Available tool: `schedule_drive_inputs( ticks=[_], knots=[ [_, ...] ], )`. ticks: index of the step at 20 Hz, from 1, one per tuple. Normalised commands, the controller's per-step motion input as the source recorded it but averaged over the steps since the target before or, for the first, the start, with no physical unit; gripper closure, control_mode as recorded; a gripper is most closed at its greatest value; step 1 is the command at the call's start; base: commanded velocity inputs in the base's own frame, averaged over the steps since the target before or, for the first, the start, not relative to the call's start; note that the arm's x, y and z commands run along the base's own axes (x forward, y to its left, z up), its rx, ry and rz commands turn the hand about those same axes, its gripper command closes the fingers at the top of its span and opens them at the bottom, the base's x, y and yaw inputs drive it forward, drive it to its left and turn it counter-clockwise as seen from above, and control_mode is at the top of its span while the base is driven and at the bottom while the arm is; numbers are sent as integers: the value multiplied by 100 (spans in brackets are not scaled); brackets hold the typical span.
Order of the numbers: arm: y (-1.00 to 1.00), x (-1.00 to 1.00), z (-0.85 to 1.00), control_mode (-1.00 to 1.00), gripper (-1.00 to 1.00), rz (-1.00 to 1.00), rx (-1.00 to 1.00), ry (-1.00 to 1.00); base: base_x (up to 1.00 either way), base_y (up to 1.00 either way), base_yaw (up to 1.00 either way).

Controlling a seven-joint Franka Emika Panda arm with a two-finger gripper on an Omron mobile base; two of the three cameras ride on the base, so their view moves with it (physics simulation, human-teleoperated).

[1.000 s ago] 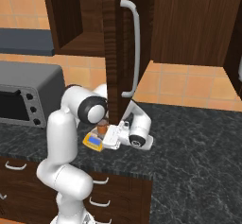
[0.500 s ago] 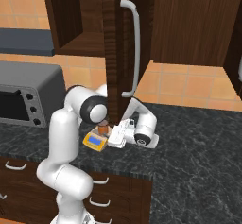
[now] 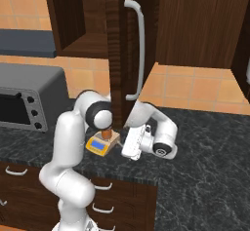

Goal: Pick the jam and place it on the digital scale for weighing, and close the cabinet.

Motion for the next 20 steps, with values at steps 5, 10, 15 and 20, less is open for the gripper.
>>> schedule_drive_inputs(
  ticks=[5,10,15,20],
  knots=[
    [-9,-99,25,-100,-100,-1,3,-65,0,0,0],
    [7,-100,0,-100,-100,0,-1,-81,0,0,0],
    [0,-100,1,-100,-100,-3,0,-77,0,0,0],
    [1,-100,-5,-100,-100,-6,2,-64,0,0,0]
  ],
)
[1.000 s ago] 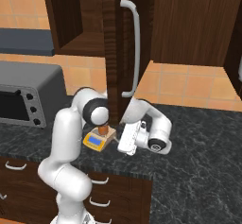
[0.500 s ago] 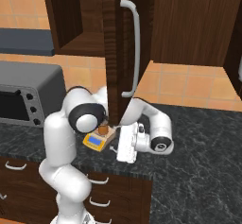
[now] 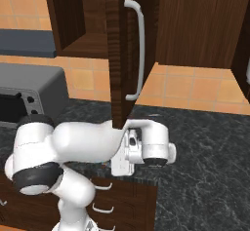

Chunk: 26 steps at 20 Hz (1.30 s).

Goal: Pick the jam and place it on the digital scale for weighing, and close the cabinet.

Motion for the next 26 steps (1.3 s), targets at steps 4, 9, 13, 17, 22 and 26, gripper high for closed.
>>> schedule_drive_inputs(
  ticks=[4,9,13,17,22,26],
  knots=[
    [-29,-70,-56,-100,-100,-9,13,-26,0,0,0],
    [-77,-78,32,-100,-100,-1,13,-46,0,0,0],
    [-88,-43,96,-100,-100,-8,14,-53,0,0,0],
    [-78,-1,68,-100,-100,-28,26,-9,0,0,0],
    [-77,0,80,-100,-100,-30,39,12,0,0,0],
    [-40,21,69,-100,-100,-5,15,9,0,0,0]
  ],
)
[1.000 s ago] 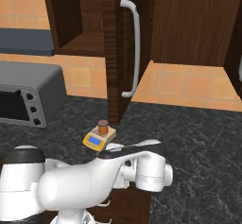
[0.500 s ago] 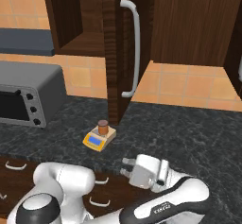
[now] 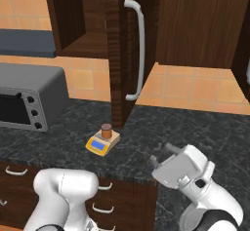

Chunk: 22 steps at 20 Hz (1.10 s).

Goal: Pick the jam and place it on the digital scale for weighing, and close the cabinet.

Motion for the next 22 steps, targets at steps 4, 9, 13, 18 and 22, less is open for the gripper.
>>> schedule_drive_inputs(
  ticks=[4,9,13,18,22],
  knots=[
    [-26,71,42,-100,-100,0,10,17,0,0,0],
    [-40,57,34,-100,-100,5,12,11,0,0,0],
    [0,20,92,-100,-100,10,1,0,0,0,0],
    [12,12,99,-100,-100,2,-15,0,0,0,0],
    [88,18,80,-100,-100,0,-18,0,0,0,0]
  ],
)
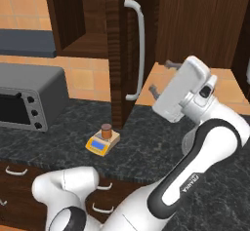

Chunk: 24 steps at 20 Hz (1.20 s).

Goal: Pick the jam and place it on the digital scale for weighing, and close the cabinet.

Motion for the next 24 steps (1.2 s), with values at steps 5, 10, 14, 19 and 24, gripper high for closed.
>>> schedule_drive_inputs(
  ticks=[5,10,14,19,24],
  knots=[
    [100,20,45,-100,-100,0,-19,0,0,0,0],
    [100,25,24,-100,-100,-2,-18,-1,0,0,0],
    [100,77,0,-100,-100,-13,-16,-2,0,0,0],
    [100,100,0,-100,-100,-21,-16,-3,0,0,0],
    [97,100,-4,-100,-100,-26,-22,0,0,0,0]
  ],
)
